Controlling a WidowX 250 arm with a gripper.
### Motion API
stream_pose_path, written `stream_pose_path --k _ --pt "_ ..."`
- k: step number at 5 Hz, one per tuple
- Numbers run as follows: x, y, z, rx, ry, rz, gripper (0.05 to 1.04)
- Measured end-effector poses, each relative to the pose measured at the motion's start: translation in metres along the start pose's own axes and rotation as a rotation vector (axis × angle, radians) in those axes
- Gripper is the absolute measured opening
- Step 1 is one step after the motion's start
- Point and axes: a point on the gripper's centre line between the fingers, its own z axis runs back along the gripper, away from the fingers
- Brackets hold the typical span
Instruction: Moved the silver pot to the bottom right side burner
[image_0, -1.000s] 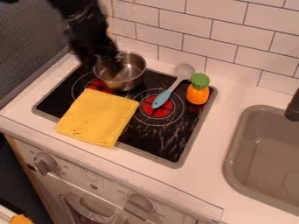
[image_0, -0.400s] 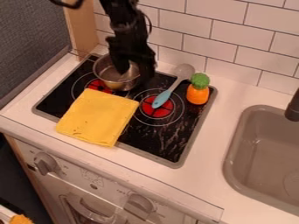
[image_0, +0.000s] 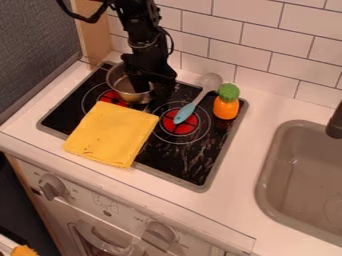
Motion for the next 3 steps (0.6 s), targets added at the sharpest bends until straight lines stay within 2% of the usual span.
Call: stream_pose_path --k 1,2,3 --pt "-0.001 -0.003 0.000 -0.019 0.004 -0.015 0.332" --pt "-0.001 -0.009 0.009 -0.047 -0.006 -0.052 0.134" --pt "-0.007 -0.022 0.040 -0.077 -0.058 -0.111 0.079"
